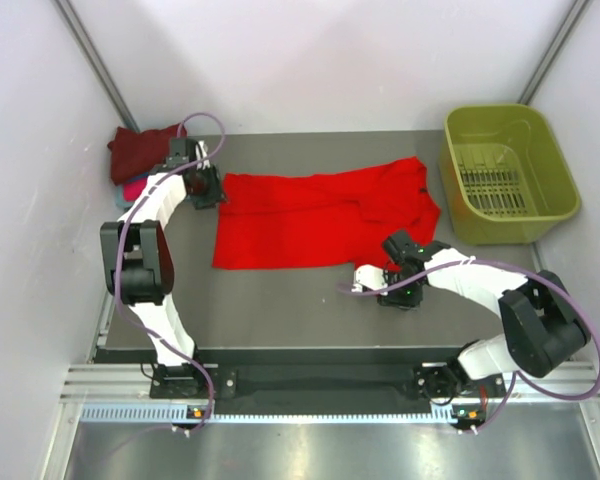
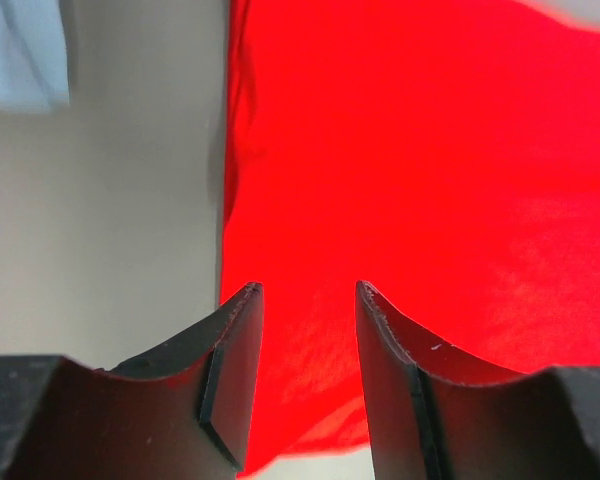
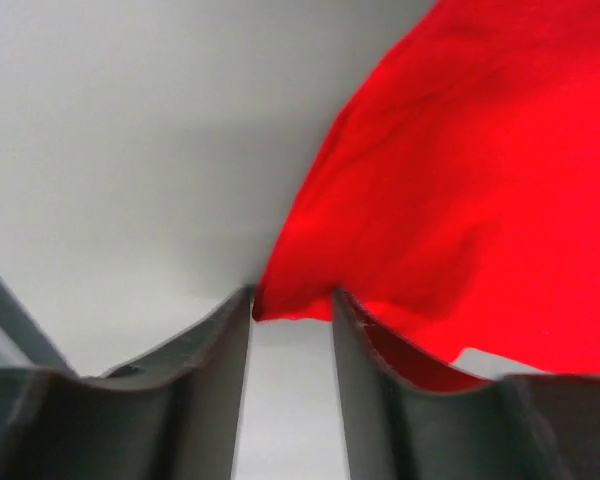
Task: Fold and stack the t-shirts
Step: Fold the tshirt
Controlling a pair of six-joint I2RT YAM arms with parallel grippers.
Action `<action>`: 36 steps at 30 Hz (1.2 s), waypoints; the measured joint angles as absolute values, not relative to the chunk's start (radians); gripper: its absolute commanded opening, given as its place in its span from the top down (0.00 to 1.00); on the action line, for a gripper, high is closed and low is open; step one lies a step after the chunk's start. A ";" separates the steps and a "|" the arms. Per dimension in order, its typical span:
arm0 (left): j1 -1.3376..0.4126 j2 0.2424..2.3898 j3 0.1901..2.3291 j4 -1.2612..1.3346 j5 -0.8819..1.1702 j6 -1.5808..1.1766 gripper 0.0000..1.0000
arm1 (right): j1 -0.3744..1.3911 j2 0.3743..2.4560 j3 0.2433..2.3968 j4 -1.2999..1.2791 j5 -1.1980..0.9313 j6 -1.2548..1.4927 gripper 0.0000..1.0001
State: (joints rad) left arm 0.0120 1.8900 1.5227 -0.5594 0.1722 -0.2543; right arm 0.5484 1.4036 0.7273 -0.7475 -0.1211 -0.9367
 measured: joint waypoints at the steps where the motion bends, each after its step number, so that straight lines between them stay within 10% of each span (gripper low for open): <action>1: 0.018 1.882 1.499 -0.565 0.178 -0.265 0.53 | 0.548 1.404 0.727 -0.738 -0.115 -0.933 0.69; 8: 0.082 1.863 1.327 -0.630 0.230 -0.342 0.52 | 0.548 1.409 0.727 -0.665 -0.064 -0.905 1.00; 36: 0.207 1.757 1.069 -0.723 0.379 -0.488 0.50 | 0.537 1.409 0.780 -0.626 -0.027 -0.851 1.00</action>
State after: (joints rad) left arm 0.2066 1.7573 1.0687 -0.7227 0.3790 -0.4885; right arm 0.5373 1.4090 0.7803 -0.6258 -0.0273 -0.8513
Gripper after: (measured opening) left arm 0.501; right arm 0.013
